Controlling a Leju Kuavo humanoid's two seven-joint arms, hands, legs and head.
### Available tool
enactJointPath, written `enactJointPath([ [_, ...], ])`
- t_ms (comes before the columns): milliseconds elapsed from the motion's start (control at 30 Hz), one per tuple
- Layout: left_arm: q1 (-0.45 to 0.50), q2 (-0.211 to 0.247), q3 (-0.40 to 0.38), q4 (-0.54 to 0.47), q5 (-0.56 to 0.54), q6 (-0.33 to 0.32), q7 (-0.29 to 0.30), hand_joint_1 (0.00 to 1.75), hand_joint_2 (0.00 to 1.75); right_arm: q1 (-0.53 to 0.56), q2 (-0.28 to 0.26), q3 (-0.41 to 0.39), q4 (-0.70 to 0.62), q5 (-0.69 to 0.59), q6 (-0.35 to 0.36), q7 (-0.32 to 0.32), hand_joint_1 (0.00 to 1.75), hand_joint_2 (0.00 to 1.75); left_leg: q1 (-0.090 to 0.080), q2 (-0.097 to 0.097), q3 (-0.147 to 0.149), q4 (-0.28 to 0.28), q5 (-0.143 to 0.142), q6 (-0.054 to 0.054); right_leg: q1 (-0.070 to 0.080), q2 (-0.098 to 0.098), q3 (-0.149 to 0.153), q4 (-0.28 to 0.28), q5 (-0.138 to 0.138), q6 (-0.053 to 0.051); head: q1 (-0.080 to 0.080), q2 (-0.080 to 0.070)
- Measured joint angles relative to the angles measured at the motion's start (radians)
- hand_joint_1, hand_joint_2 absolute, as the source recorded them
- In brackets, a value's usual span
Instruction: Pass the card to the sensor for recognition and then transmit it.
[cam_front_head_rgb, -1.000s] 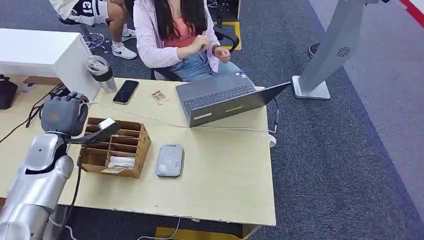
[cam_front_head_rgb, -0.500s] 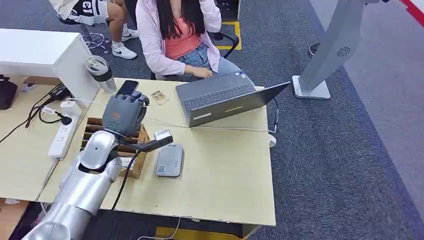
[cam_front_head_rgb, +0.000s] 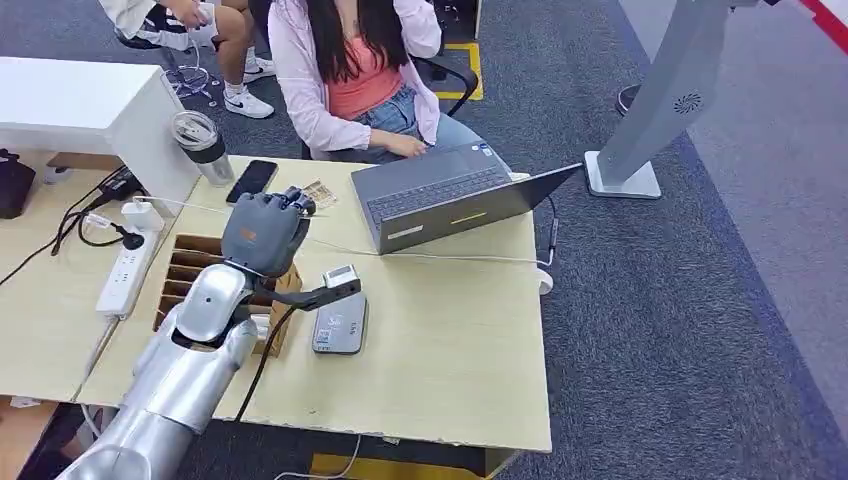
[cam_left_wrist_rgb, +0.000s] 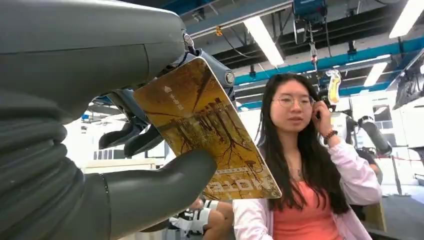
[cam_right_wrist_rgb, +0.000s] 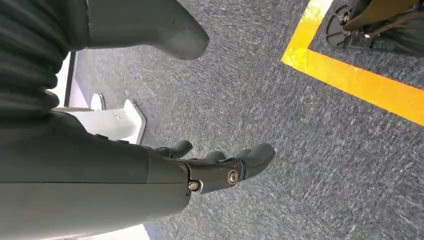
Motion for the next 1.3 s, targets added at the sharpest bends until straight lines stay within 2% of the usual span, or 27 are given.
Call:
enactJointPath([
  [233, 0.003, -0.006, -0.015, 0.001, -0.003, -0.002, 0.008, 1.75, 1.75, 0.000, 0.002, -0.003, 0.000, 0.008, 0.000, -0.002, 0.00, 1.75, 0.000, 0.000, 0.000, 0.000, 0.000, 0.000, 0.000, 0.000, 0.000, 0.000, 0.000, 0.000, 0.000, 0.000],
  [267, 0.018, -0.034, -0.034, 0.026, -0.002, 0.015, 0.016, 1.75, 1.75, -0.001, 0.004, -0.005, 0.000, 0.016, 0.000, -0.003, 0.00, 1.75, 0.000, 0.000, 0.000, 0.000, 0.000, 0.000, 0.000, 0.000, 0.000, 0.000, 0.000, 0.000, 0.000, 0.000],
  [400, 0.049, -0.062, -0.047, 0.059, 0.000, 0.051, 0.018, 1.75, 1.75, -0.001, 0.006, -0.006, 0.000, 0.020, -0.001, 0.000, 0.00, 1.75, 0.000, 0.000, 0.000, 0.000, 0.000, 0.000, 0.000, 0.000, 0.000, 0.000, 0.000, 0.000, 0.000, 0.000],
  [633, 0.074, -0.073, -0.048, 0.095, 0.010, 0.067, 0.018, 1.75, 1.75, -0.001, 0.007, -0.013, 0.000, 0.022, -0.001, 0.003, 0.00, 1.75, 0.000, 0.000, 0.000, 0.000, 0.000, 0.000, 0.000, 0.000, 0.000, 0.000, 0.000, 0.000, 0.000, 0.000],
  [1000, 0.101, -0.083, -0.048, 0.139, -0.011, -0.033, 0.083, 1.75, 1.75, -0.001, 0.007, -0.042, 0.000, 0.037, -0.008, 0.003, 0.00, 1.75, 0.000, 0.000, -0.001, 0.000, 0.000, 0.000, 0.000, 0.000, 0.000, 0.000, 0.000, 0.000, 0.000, 0.000],
  [1300, 0.103, -0.090, -0.048, 0.159, -0.016, -0.059, 0.098, 1.75, 1.75, 0.000, 0.007, -0.053, 0.000, 0.040, -0.011, 0.003, 0.00, 1.75, 0.000, 0.000, -0.001, 0.000, 0.000, 0.000, 0.000, 0.000, 0.000, 0.000, 0.000, 0.000, 0.000, 0.000],
])
